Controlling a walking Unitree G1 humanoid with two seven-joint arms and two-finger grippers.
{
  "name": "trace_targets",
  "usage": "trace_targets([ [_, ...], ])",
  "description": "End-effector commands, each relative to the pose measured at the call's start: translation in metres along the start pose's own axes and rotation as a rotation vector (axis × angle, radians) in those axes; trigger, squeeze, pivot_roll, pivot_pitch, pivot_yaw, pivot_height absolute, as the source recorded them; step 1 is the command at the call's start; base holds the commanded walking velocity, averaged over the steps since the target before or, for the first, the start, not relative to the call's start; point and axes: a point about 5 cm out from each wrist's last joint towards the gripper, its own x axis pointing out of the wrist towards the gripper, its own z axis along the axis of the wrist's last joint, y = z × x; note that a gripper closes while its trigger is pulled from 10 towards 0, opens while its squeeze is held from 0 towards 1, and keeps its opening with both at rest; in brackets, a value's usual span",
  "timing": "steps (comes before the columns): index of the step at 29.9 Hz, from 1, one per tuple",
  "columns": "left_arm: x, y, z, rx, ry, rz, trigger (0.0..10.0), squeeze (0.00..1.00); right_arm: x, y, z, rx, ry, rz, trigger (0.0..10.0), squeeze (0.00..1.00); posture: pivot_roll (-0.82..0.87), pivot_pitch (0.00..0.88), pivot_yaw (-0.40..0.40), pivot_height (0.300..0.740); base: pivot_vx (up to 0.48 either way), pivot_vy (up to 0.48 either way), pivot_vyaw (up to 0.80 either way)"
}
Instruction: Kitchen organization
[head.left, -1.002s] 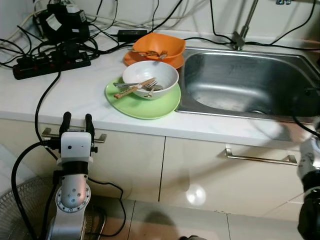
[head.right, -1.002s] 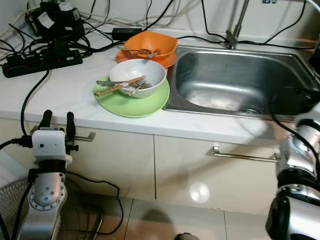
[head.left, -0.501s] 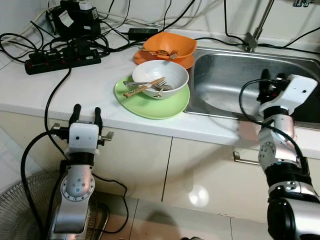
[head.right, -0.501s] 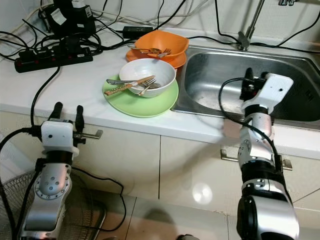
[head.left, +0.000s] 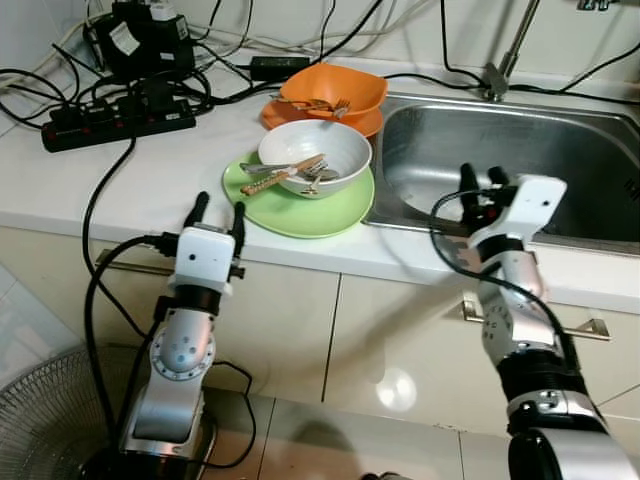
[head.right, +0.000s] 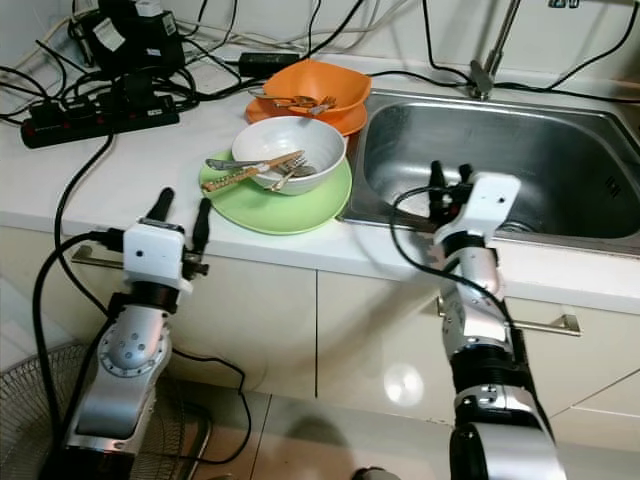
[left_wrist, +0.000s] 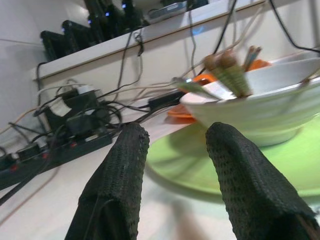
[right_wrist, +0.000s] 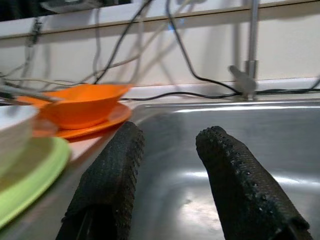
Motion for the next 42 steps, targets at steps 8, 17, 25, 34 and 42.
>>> trace_targets([
  [8, 0.005, -0.006, 0.003, -0.023, -0.018, -0.038, 10.0, 0.00, -0.014, 0.015, 0.000, -0.003, -0.012, 0.056, 10.0, 0.00, 0.00, 0.049, -0.002, 0.732, 0.000, 0.000, 0.00],
  [17, 0.003, -0.012, 0.003, -0.036, -0.018, -0.071, 10.0, 0.00, -0.031, 0.023, -0.007, 0.015, 0.020, 0.047, 10.0, 0.00, -0.01, 0.033, 0.001, 0.732, 0.000, 0.000, 0.00],
  [25, 0.004, -0.015, 0.006, -0.033, -0.034, -0.089, 10.0, 0.00, -0.033, 0.026, -0.006, 0.014, 0.026, 0.048, 10.0, 0.00, 0.00, 0.018, 0.001, 0.732, 0.000, 0.000, 0.00],
  [34, 0.008, -0.018, 0.012, -0.048, -0.064, -0.101, 10.0, 0.00, -0.035, 0.035, -0.010, 0.017, 0.045, 0.067, 10.0, 0.00, 0.00, 0.007, 0.006, 0.732, 0.000, 0.000, 0.00],
  [42, 0.011, -0.019, 0.017, -0.062, -0.083, -0.110, 10.0, 0.00, -0.035, 0.036, -0.013, 0.020, 0.057, 0.064, 10.0, 0.00, 0.00, 0.009, 0.004, 0.732, 0.000, 0.000, 0.00],
])
